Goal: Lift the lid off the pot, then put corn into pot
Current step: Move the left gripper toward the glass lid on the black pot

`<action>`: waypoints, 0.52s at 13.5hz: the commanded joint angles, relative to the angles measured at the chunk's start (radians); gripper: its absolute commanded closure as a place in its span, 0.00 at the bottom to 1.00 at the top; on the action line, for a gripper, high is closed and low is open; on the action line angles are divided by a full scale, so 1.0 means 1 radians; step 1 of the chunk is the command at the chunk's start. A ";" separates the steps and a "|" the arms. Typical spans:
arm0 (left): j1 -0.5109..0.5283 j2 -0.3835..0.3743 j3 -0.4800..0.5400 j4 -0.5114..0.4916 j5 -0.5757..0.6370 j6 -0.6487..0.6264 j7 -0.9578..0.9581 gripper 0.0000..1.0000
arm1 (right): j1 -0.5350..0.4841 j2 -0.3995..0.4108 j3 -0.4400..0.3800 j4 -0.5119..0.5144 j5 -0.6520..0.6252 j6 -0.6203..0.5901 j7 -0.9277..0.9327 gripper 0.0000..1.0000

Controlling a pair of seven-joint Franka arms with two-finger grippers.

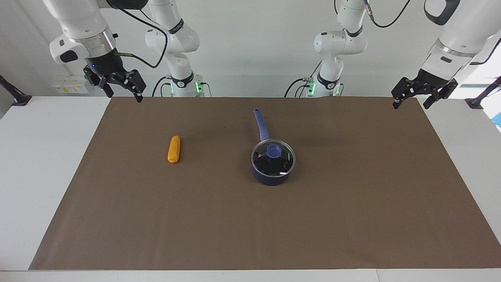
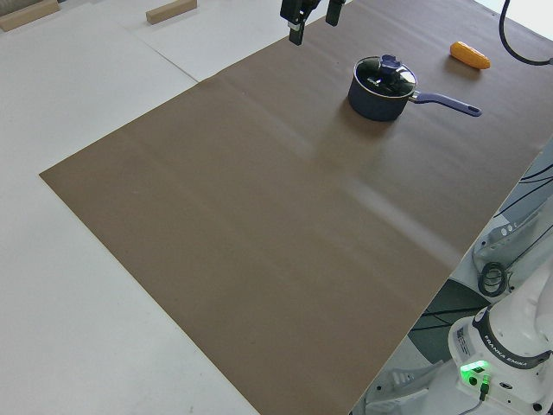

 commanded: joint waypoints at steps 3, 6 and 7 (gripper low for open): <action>0.001 -0.032 0.000 -0.042 0.005 -0.001 -0.012 0.00 | -0.013 -0.023 0.008 -0.024 0.019 0.001 0.007 0.00; 0.003 -0.038 0.000 -0.046 0.005 0.000 -0.012 0.00 | -0.013 -0.023 0.008 -0.026 0.019 0.001 0.007 0.00; 0.003 -0.037 0.000 -0.046 0.005 0.005 -0.013 0.00 | -0.013 -0.023 0.008 -0.026 0.019 0.001 0.007 0.00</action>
